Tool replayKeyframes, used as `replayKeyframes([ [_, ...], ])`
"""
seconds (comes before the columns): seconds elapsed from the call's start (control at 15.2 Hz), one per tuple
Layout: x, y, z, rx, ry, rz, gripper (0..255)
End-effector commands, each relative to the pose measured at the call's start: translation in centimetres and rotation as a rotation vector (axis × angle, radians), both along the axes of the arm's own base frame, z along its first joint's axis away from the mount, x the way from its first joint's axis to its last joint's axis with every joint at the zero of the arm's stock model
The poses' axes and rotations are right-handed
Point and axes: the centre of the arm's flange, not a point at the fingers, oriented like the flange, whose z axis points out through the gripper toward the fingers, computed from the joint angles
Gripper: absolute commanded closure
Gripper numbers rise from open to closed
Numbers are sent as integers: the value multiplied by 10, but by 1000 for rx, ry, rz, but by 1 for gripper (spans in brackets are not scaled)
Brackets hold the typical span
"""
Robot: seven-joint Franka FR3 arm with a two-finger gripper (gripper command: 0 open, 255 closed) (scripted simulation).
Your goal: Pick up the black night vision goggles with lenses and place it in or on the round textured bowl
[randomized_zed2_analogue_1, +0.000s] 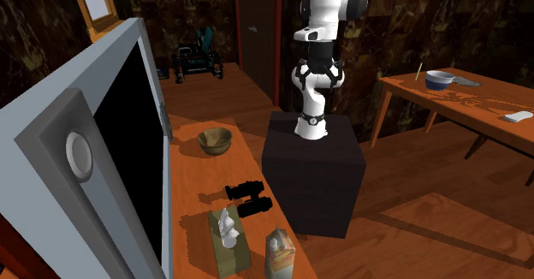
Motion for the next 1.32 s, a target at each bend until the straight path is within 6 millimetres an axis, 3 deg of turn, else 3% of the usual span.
replayKeyframes([
  [0.0,17,-11,-21,-2,0,-56,0],
  [0.66,82,-67,-119,-10,7,-326,0],
  [1.25,126,-132,-207,-18,14,-569,0],
])
